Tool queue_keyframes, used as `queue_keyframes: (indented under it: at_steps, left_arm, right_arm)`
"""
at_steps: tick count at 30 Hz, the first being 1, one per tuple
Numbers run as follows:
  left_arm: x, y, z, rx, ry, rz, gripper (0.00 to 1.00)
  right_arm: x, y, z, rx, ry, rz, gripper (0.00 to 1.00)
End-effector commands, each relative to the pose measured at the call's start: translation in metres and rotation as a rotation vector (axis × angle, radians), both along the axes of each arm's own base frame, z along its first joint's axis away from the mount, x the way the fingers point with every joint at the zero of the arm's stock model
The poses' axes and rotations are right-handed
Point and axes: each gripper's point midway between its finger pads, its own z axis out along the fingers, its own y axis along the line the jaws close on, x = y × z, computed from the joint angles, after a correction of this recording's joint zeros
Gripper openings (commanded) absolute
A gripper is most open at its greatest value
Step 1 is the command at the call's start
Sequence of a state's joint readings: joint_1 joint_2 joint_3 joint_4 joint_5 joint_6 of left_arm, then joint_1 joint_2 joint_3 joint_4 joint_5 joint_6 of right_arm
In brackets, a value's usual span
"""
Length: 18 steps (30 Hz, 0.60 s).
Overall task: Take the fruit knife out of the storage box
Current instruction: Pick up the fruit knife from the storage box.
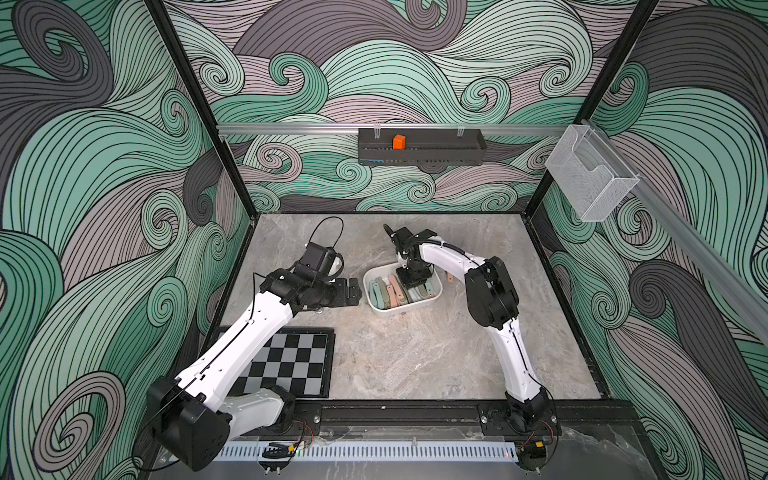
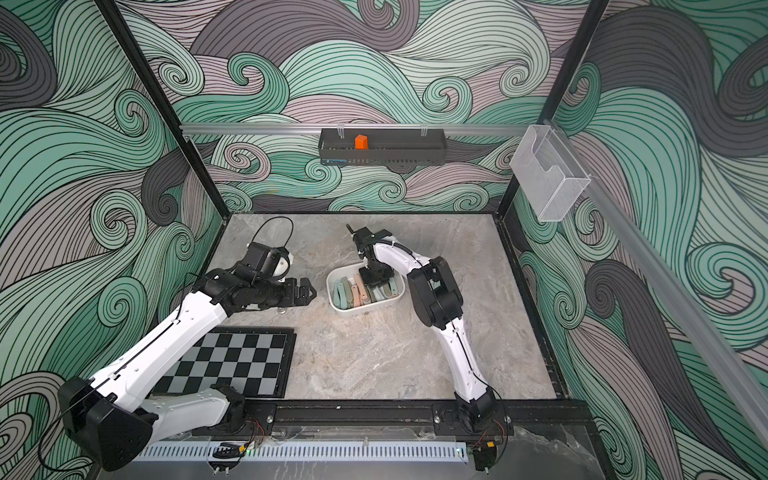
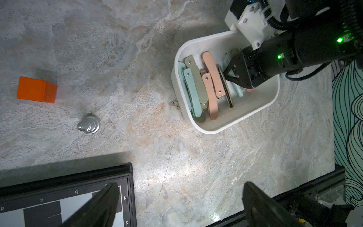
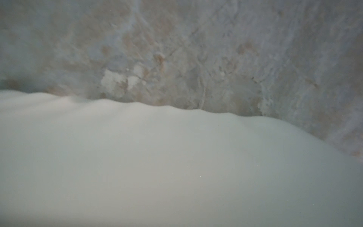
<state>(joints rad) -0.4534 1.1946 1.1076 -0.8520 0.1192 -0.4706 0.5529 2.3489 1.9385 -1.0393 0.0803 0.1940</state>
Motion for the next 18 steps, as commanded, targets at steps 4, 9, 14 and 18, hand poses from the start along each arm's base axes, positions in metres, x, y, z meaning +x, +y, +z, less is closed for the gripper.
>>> queue_keyframes:
  at_steps: [4,9,14,18]
  left_arm:
    - [0.002,-0.001,0.001,-0.009,-0.003,-0.01,0.99]
    - [0.004,-0.005,0.0,-0.022,0.001,-0.017,0.99]
    - [0.005,-0.008,0.003,-0.032,-0.007,-0.032,0.99]
    - [0.008,-0.01,0.005,-0.034,-0.014,-0.04,0.99]
  right_arm:
    - [-0.004,-0.005,-0.005,-0.015,0.039,-0.007,0.22]
    - [-0.001,-0.007,-0.001,-0.006,0.035,-0.007,0.15]
    - [0.003,-0.005,0.014,0.019,0.007,-0.01,0.09]
    - [0.011,0.002,0.036,0.072,-0.034,-0.01,0.08]
